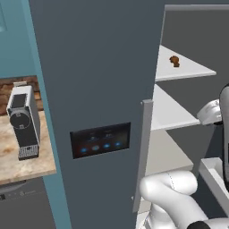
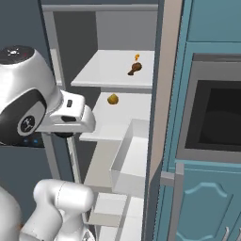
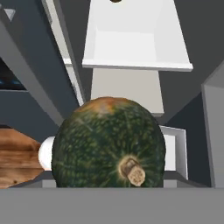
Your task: Transport the chicken drumstick and squash to the fridge. Place the chicken drumstick on the rack containing meat and place the squash on the rack containing the vegetable, ensuring meats and vegetables are on different racks.
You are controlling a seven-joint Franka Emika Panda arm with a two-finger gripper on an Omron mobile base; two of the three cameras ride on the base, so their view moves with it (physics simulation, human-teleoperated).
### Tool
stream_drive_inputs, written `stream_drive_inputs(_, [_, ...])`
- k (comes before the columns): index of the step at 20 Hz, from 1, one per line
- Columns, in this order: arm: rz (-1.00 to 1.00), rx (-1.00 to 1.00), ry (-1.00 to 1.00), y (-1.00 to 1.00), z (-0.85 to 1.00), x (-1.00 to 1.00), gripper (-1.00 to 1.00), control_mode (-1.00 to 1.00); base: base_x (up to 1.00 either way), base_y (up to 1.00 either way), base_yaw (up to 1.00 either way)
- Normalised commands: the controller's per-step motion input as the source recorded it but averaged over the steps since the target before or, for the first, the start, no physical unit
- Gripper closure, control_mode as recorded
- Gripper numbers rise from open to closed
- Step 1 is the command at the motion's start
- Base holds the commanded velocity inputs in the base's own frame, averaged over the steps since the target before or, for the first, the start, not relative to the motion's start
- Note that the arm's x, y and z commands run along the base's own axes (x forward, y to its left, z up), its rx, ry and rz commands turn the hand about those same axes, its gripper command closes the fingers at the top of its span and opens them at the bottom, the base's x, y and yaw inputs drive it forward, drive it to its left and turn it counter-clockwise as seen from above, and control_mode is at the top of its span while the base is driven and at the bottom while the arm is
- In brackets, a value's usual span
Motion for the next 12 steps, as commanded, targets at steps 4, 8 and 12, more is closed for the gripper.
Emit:
stream_drive_inputs(4, [0.00, 0.00, -0.16, -0.29, -0.26, 0.41, 1.00, -1.00, 0.00, 0.00, 0.00])
stream_drive_inputs(8, [0.03, 0.00, -0.09, -0.06, -0.46, 0.71, 1.00, -1.00, 0.00, 0.00, 0.00])
stream_drive_inputs(12, [0.01, 0.00, -0.01, 0.00, -0.30, 0.75, 1.00, -1.00, 0.00, 0.00, 0.00])
